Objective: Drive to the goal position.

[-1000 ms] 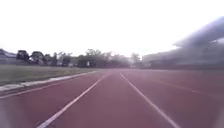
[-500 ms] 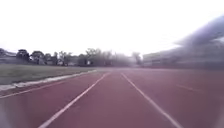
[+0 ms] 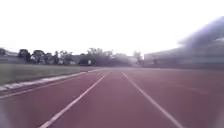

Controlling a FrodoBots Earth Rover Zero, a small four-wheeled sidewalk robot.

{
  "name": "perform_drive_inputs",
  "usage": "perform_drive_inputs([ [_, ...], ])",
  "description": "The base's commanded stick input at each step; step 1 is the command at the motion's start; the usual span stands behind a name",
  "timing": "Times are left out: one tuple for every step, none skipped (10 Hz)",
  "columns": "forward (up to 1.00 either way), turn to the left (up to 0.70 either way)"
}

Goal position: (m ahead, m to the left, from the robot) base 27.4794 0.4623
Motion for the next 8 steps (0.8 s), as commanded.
perform_drive_inputs([
  [0.7,0.0],
  [0.7,0.0],
  [0.7,0.0],
  [0.7,0.0],
  [0.7,-0.02],
  [0.7,-0.05],
  [0.7,-0.2],
  [0.7,-0.34],
])
